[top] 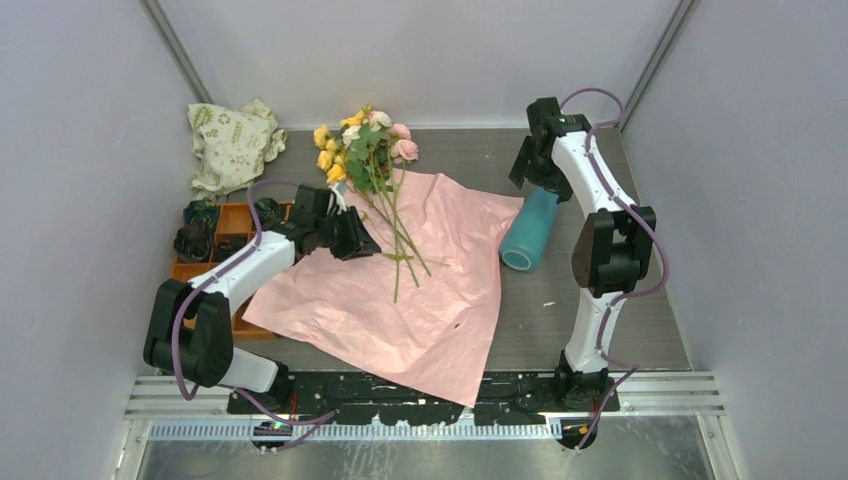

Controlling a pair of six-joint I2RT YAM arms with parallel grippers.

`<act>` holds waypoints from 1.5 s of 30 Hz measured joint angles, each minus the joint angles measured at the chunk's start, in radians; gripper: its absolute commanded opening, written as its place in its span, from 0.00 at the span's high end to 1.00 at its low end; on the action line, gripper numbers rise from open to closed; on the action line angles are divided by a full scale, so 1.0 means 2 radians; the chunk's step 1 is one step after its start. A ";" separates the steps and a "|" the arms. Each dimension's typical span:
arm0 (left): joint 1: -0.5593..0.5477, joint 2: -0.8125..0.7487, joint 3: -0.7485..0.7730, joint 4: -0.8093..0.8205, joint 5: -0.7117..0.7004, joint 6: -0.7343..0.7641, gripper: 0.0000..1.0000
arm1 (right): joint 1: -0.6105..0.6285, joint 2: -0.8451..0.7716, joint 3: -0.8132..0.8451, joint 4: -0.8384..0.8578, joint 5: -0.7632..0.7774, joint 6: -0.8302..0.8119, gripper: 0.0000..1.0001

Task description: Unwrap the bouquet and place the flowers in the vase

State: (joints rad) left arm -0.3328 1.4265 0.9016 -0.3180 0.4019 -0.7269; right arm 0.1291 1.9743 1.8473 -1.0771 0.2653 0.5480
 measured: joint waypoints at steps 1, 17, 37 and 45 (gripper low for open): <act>0.000 0.000 0.000 0.000 0.000 0.000 0.71 | 0.000 0.000 0.005 -0.009 0.008 0.000 0.01; 0.000 0.000 0.000 0.000 0.001 0.000 0.71 | -0.036 0.071 0.006 0.004 0.000 0.006 0.01; 0.000 0.000 -0.001 0.003 0.005 -0.002 0.72 | -0.039 0.121 -0.027 0.014 -0.010 0.002 0.83; 0.000 0.000 -0.001 0.003 0.005 -0.004 0.72 | -0.039 0.097 -0.052 0.036 -0.011 0.004 0.99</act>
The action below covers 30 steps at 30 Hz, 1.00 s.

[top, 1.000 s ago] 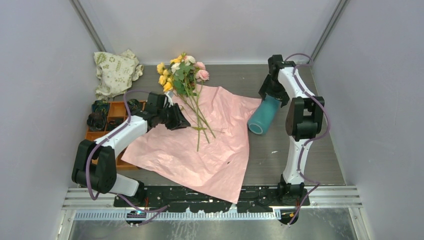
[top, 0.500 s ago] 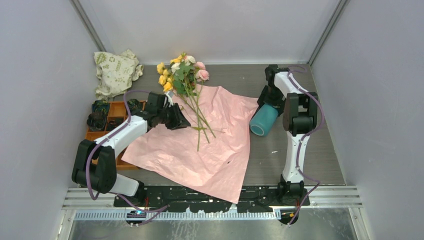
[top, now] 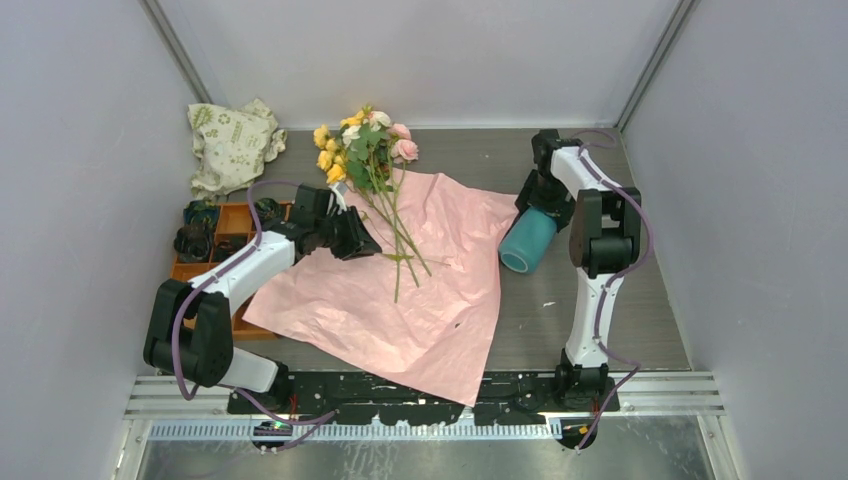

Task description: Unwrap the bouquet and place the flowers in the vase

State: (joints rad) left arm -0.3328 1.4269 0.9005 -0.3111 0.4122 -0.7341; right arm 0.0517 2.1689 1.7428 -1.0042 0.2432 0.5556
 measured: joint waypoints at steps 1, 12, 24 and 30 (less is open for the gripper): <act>0.000 0.000 0.000 0.000 0.000 0.000 0.72 | 0.000 -0.006 -0.004 0.002 -0.001 0.000 0.99; 0.000 0.000 0.000 -0.001 0.000 -0.006 0.72 | 0.028 -0.110 -0.015 0.027 0.001 -0.006 0.99; 0.000 -0.015 0.000 -0.002 -0.001 -0.009 0.72 | 0.102 -0.230 -0.092 0.068 0.056 -0.036 0.99; 0.000 -0.020 0.000 -0.002 -0.001 -0.009 0.72 | 0.113 -0.247 -0.091 0.084 0.095 -0.052 0.99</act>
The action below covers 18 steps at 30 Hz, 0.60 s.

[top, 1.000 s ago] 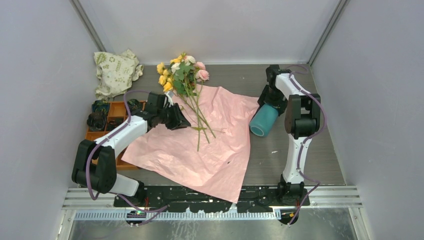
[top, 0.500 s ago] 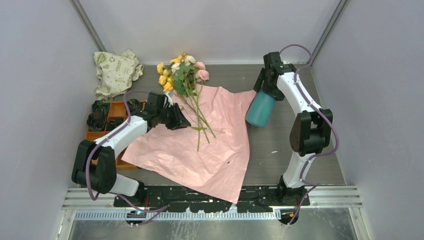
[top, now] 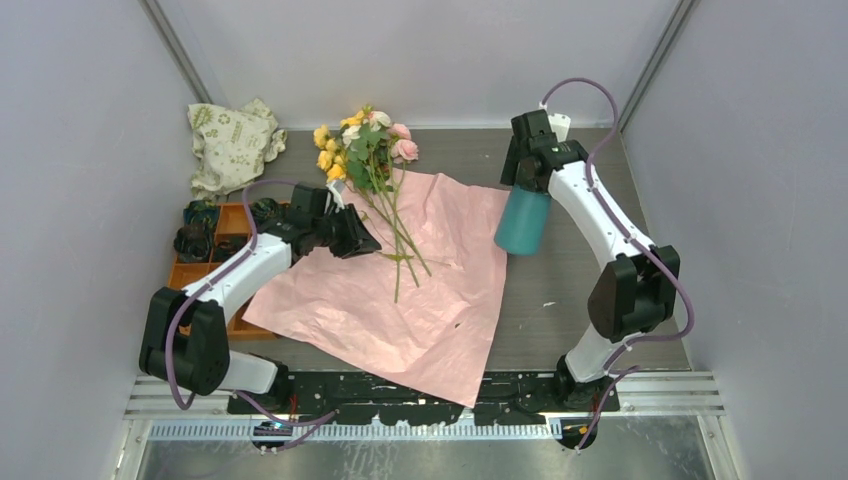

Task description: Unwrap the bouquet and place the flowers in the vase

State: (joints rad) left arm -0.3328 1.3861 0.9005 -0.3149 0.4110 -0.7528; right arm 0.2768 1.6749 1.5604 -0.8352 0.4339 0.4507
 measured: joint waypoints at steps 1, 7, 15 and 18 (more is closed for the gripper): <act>0.000 0.000 0.000 0.000 0.000 0.000 0.72 | 0.001 -0.005 0.003 0.000 0.005 -0.003 0.99; 0.000 -0.005 0.000 -0.002 -0.002 0.000 0.72 | 0.017 -0.024 0.043 0.002 0.027 -0.017 0.99; 0.000 -0.010 0.000 -0.005 -0.004 0.000 0.72 | 0.058 -0.031 0.046 0.036 0.051 -0.027 0.99; 0.000 -0.011 0.000 -0.005 -0.004 0.000 0.72 | 0.076 -0.021 0.045 0.064 0.074 -0.035 0.99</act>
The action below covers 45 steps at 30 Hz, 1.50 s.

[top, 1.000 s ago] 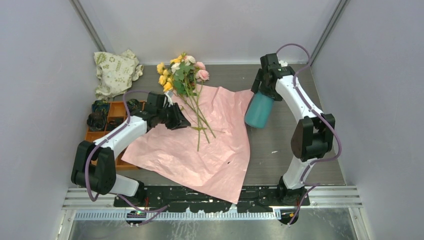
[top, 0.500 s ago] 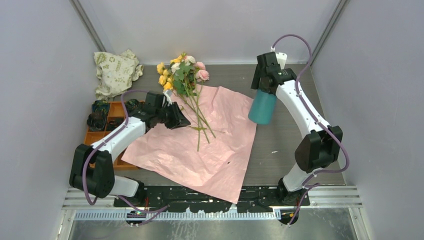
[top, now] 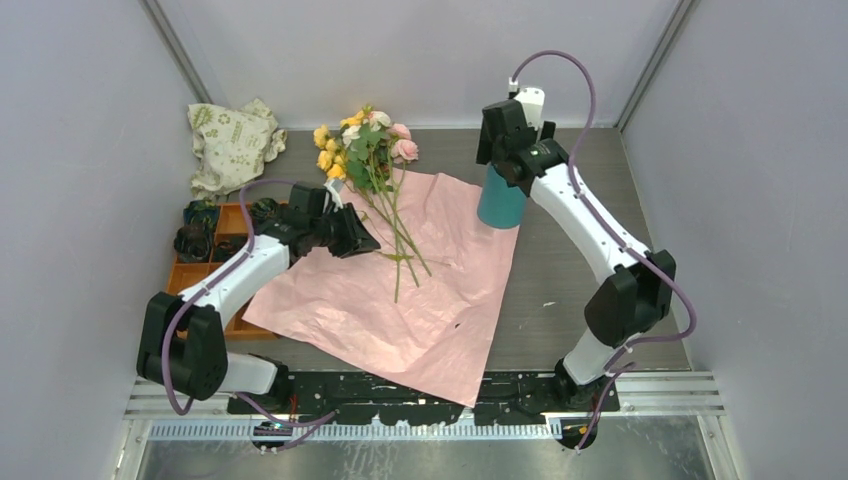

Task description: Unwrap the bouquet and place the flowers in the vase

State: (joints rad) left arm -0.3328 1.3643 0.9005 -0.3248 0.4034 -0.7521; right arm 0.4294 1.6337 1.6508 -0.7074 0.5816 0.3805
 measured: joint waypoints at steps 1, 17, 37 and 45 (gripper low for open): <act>0.000 -0.001 0.000 0.000 0.000 0.000 0.72 | 0.008 0.008 -0.001 0.020 0.015 -0.007 0.99; 0.000 -0.021 -0.003 0.008 -0.002 0.018 0.72 | 0.113 0.173 -0.135 0.485 0.242 -0.216 0.99; 0.000 -0.004 -0.008 0.029 0.001 0.019 0.72 | 0.137 0.081 -0.232 0.283 0.358 0.136 0.79; 0.000 -0.004 -0.008 0.030 0.000 0.017 0.72 | 0.137 0.070 -0.232 0.206 0.365 0.235 0.58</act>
State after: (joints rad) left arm -0.3328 1.3563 0.8837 -0.2653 0.4034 -0.7181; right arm 0.7033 1.7737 1.1866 -0.2955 1.3117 0.8501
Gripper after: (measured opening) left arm 0.283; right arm 0.915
